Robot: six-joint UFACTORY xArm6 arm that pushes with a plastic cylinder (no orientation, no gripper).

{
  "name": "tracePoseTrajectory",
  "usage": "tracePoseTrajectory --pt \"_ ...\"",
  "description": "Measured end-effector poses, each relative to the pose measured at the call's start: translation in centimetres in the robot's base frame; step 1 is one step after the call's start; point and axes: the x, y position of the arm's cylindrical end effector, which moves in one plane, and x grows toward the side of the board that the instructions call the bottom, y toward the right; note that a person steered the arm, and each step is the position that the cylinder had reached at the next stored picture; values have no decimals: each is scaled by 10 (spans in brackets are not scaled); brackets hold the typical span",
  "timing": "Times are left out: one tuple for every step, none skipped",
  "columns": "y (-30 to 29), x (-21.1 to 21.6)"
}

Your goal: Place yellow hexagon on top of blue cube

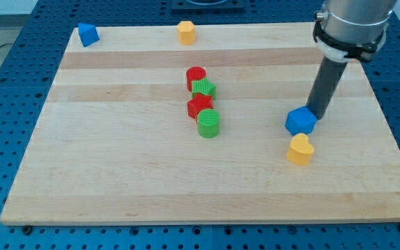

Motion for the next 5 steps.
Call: tracePoseTrajectory --pt "-7 9" --pt "15 3" --pt "20 -29" --pt "11 -112" --pt "-23 -181"
